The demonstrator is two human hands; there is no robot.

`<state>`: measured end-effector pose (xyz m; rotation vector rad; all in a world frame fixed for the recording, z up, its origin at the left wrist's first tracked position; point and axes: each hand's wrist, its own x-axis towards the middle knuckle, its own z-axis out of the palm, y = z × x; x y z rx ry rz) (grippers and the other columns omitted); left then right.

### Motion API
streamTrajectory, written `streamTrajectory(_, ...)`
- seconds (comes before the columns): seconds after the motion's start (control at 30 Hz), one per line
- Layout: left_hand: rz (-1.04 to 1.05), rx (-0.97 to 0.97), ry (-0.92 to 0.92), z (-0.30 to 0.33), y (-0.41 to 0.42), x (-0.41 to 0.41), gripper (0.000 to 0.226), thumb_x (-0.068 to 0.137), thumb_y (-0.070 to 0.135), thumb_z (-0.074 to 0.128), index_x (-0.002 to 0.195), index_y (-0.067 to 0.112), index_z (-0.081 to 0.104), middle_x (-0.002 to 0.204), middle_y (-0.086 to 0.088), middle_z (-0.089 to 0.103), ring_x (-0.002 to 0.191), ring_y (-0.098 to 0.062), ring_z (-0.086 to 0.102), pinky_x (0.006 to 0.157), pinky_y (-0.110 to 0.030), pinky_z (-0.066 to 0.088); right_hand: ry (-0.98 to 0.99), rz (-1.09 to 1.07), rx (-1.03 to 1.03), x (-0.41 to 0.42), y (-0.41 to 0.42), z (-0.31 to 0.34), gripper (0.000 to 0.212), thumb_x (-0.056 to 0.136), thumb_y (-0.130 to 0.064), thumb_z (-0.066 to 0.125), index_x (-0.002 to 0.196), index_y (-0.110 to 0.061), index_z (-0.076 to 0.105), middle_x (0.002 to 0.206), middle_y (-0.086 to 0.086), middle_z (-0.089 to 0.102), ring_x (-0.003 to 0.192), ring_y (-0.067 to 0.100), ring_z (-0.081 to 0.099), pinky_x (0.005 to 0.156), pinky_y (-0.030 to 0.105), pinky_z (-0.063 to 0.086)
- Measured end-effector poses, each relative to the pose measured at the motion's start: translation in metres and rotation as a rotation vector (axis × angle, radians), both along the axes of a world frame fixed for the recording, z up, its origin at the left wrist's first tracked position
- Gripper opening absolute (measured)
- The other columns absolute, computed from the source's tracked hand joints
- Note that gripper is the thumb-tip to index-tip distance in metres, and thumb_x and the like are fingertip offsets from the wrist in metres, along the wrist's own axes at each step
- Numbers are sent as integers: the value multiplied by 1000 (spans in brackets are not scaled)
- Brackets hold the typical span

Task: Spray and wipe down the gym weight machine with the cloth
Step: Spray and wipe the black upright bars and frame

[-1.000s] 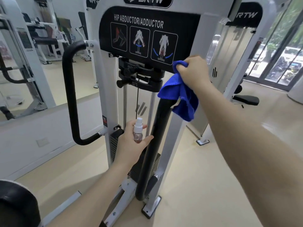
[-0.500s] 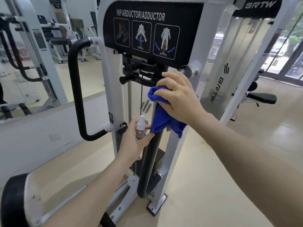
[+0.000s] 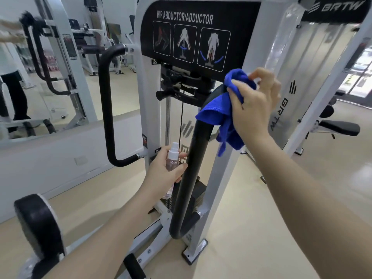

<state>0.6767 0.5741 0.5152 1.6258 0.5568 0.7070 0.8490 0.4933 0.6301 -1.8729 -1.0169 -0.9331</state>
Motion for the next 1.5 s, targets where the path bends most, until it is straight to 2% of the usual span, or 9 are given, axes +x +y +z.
streamTrajectory(0.1,29,20,-17,4,0,0,27,85,11,64,108,21,54,84,-1,62,64,-11,59,58,-21,49,-5,85,-33,-30,-20,-13,23,91,-26,52,84,-10,66,87,8,57,77,22,49,68,28,33)
streamTrajectory(0.2,60,33,-68,12,2,-1,24,86,10,63,106,18,53,89,-6,62,63,-12,57,58,-22,49,670,170,-44,-36,-30,-25,26,97,-25,42,77,-10,50,68,5,48,64,23,44,60,32,36)
streamTrajectory(0.3,51,35,-105,19,1,-3,22,87,8,61,105,18,53,86,0,62,58,-9,56,57,-21,49,1154,316,385,-46,-38,-32,24,96,-22,42,76,-10,45,68,7,43,65,22,41,58,29,35)
streamTrajectory(0.47,7,87,-102,28,11,-10,25,88,12,61,106,23,49,89,5,63,59,-9,57,55,-23,53,858,471,375,-88,-7,-35,29,87,-32,39,76,-10,56,81,8,48,78,22,45,71,37,40)
streamTrajectory(0.63,-10,145,-57,28,35,-14,30,88,17,62,114,22,47,84,0,59,65,-12,59,56,-21,49,419,89,152,-85,13,-49,40,85,-10,55,124,-17,54,126,5,37,110,21,38,87,16,29)
streamTrajectory(0.73,-61,160,-74,23,42,-10,26,87,14,62,100,32,48,79,1,59,63,-11,58,56,-21,50,552,24,189,-85,36,-40,65,79,-25,69,132,-13,33,134,7,35,105,11,34,82,12,27)
streamTrajectory(0.9,-68,163,-80,14,64,-9,28,86,13,63,109,24,52,82,2,61,66,-7,60,58,-20,51,669,-222,330,-82,67,-28,72,78,-29,67,137,-9,31,116,5,59,105,27,56,90,45,46)
streamTrajectory(1.33,-119,125,-125,11,90,-10,21,88,10,59,97,26,51,87,3,61,66,-12,57,56,-18,50,787,-70,414,-84,55,-37,48,78,-23,72,114,-16,41,85,-20,50,75,-4,53,56,7,38)
streamTrajectory(1.5,-136,140,-113,6,99,-7,20,87,9,61,104,15,53,88,1,62,67,-12,58,57,-18,50,675,-122,542,-73,69,-24,48,82,-33,65,115,-10,40,97,-2,59,84,13,58,65,18,45)
